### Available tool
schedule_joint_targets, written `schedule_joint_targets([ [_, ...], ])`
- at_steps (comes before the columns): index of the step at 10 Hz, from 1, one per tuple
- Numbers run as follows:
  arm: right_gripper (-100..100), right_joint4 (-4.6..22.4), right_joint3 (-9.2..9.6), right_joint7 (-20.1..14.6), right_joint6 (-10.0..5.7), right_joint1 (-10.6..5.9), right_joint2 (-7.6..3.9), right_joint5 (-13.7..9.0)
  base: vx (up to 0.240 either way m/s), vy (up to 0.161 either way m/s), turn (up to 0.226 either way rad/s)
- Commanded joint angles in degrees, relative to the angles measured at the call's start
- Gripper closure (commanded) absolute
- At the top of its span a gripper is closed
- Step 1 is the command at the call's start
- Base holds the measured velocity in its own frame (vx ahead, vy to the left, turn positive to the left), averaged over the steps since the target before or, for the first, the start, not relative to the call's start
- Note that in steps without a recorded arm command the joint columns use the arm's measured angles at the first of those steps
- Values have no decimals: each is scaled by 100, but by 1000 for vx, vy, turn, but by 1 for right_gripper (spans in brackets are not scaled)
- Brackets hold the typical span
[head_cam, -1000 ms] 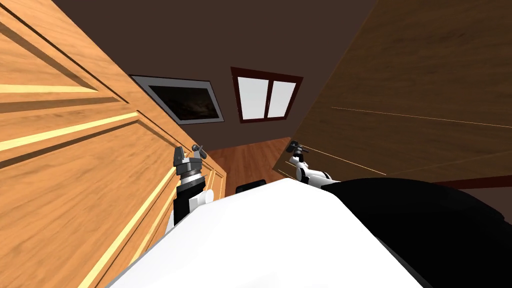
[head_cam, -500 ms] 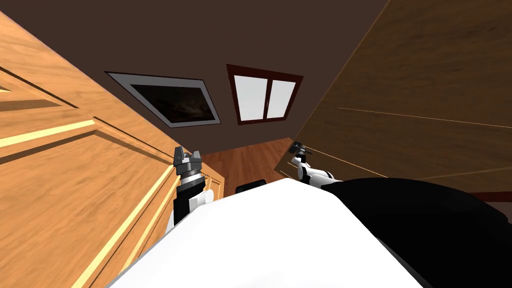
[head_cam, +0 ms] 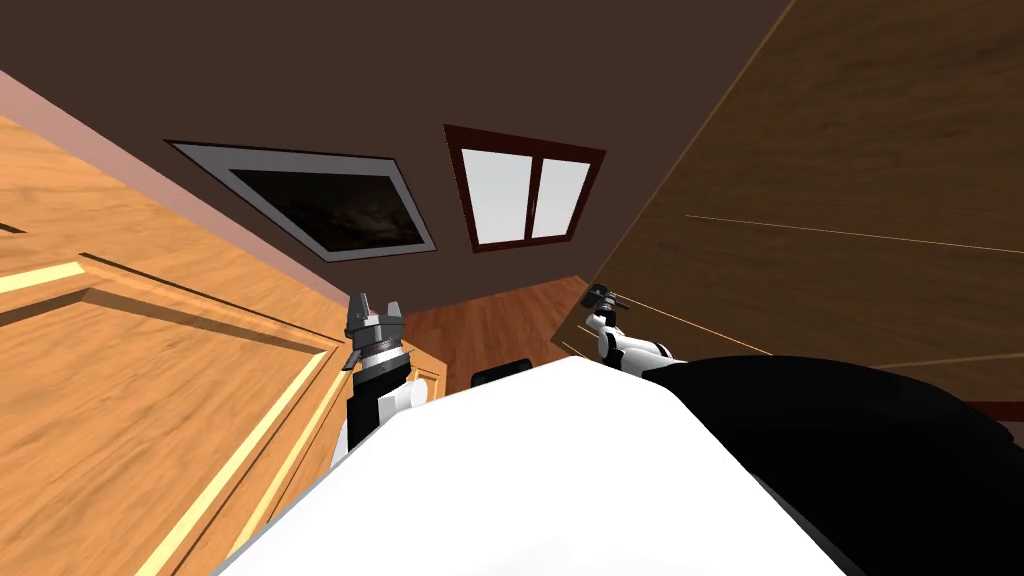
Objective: Push the door open
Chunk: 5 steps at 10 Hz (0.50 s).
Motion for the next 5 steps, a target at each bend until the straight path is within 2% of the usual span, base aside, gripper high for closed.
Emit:
schedule_joint_targets([
  [1, 100, -165, -85, 66, 64, 98, 22, -40, 137, 7, -38],
  [2, 100, -53, -44, 28, 9, 57, 28, -20, 51, 2, -23],
  [3, 100, -26, -165, 105, -3, 99, -8, -89, 133, -37, -29],
  [5, 100, 10, -262, 162, -24, 124, -43, -144, 192, -49, -42],
])
